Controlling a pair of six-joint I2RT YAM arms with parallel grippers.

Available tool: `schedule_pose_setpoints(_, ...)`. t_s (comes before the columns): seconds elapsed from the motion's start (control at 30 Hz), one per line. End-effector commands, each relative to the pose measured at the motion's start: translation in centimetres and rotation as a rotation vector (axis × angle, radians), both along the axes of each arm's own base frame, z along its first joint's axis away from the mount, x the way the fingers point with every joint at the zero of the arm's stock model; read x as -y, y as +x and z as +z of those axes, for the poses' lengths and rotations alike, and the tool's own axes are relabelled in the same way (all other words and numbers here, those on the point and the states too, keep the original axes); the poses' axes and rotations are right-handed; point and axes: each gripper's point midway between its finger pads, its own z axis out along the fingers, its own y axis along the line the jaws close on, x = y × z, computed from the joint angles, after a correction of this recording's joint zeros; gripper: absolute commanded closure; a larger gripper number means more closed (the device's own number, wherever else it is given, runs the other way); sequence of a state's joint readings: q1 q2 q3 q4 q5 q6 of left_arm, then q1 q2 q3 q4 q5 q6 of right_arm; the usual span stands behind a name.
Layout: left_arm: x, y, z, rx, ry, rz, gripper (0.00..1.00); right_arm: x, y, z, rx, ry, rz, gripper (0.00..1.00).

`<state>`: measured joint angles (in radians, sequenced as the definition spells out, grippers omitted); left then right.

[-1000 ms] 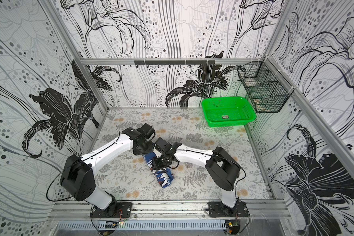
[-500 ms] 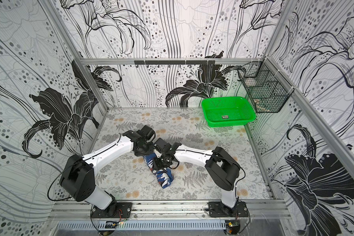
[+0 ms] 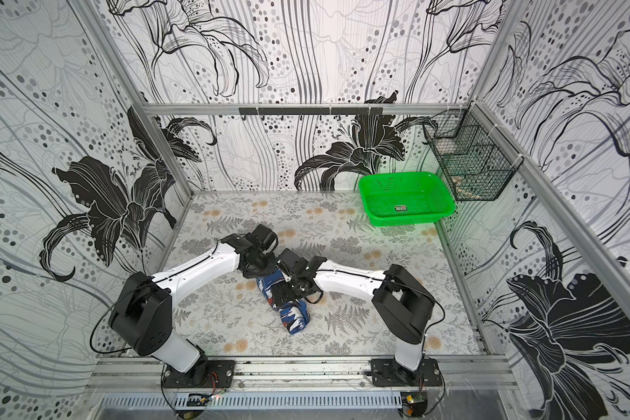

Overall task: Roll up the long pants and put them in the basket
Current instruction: Roll the long pant at the center of the board, then pick up the long pant at the center of the board.

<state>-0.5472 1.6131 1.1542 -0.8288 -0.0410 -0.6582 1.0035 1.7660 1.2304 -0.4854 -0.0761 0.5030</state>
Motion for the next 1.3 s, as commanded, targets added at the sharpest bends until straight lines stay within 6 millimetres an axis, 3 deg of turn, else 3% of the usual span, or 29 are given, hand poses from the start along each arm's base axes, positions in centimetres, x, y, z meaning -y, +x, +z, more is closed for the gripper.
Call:
schedule_pose_setpoints(0.0,-0.9,-1.5,-3.6,-0.099,0.054,0.003,1.00,3.7,-0.9,2.6,0.216,-0.190,0.077,0.00)
schedule_pose_setpoints(0.1,-0.9,-1.5,-3.7,-0.102,0.055,0.005,1.00,3.0,-2.3,5.6,0.498,-0.337,0.218,0.00)
schedule_pose_setpoints(0.17,-0.9,-1.5,-3.7,-0.103,0.055,0.006,1.00,2.5,-3.3,6.0,0.540,-0.410,0.285,0.00)
schedule_pose_setpoints(0.37,-0.9,-1.5,-3.7,-0.101,0.055,0.007,1.00,0.8,-4.3,4.5,0.482,-0.408,0.362,0.00)
schedule_pose_setpoints(0.63,-1.0,-1.5,-3.4,-0.097,0.054,0.009,1.00,-0.1,-2.4,2.9,0.388,-0.372,0.338,0.00)
schedule_pose_setpoints(0.9,-1.1,-1.6,-3.2,-0.095,0.057,0.008,1.00,-2.8,-3.6,2.8,0.303,-0.242,0.326,0.00)
schedule_pose_setpoints(1.27,-1.2,-1.8,-3.1,-0.097,0.057,0.006,1.00,-2.8,0.4,-2.0,0.347,-0.336,0.267,0.00)
